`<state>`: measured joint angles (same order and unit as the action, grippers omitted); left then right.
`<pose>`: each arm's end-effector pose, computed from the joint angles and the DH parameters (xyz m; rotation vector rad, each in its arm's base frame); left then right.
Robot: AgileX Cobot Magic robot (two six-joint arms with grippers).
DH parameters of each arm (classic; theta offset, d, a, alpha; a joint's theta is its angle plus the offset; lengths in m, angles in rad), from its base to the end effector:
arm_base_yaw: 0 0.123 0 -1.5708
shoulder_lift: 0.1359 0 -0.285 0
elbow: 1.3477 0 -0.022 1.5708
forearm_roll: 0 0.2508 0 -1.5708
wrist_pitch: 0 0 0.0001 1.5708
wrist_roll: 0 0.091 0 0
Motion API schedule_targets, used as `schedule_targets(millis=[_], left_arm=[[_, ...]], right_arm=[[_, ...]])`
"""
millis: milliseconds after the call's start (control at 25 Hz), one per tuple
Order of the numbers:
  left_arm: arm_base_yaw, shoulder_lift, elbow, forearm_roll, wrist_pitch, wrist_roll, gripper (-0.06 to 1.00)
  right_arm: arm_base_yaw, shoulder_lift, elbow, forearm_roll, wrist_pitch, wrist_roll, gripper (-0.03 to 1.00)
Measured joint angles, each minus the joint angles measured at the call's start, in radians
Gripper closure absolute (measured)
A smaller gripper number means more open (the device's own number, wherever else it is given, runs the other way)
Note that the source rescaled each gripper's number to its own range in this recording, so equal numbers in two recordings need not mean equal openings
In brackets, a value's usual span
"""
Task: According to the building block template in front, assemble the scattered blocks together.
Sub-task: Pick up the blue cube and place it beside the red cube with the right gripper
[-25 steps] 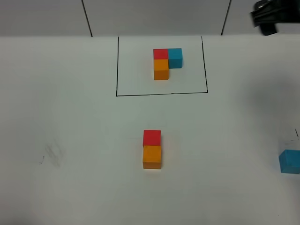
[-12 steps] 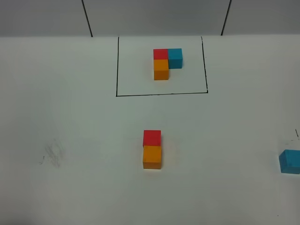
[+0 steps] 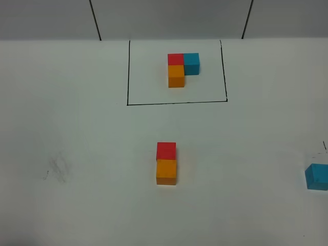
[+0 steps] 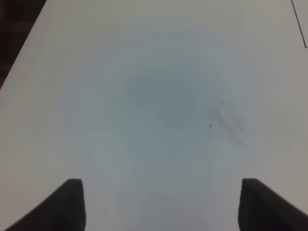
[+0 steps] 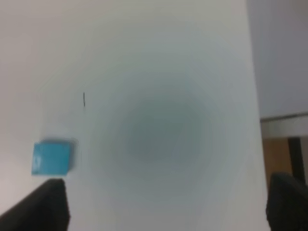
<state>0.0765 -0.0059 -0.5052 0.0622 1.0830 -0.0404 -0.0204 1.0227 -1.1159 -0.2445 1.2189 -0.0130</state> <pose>-0.0077 0.0044 0.2770 -0.1242 2.0515 0.0969 0.1738 -0.0242 0.3748 -0.0187 2.5953 -0.3411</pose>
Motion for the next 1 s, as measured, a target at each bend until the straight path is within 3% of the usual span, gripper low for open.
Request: schedule_targets(millis=[160,400,560,1000], left_arm=[[0.000,0.000,0.000,0.000,0.000,0.001,0.45],[0.000,0.000,0.000,0.000,0.000,0.001,0.45],[0.000,0.000,0.000,0.000,0.000,0.001,0.45],[0.000,0.000,0.000,0.000,0.000,0.001,0.45]], right_arm=[[-0.004,-0.006,0.194,0.013,-0.025,0.046,0.20],[-0.005,0.023,0.380,0.188,-0.246,0.046,0.19],[-0.005,0.088,0.438,0.245,-0.358,0.037,0.19],[-0.005,0.315,0.493,0.255,-0.564,0.037,0.19]])
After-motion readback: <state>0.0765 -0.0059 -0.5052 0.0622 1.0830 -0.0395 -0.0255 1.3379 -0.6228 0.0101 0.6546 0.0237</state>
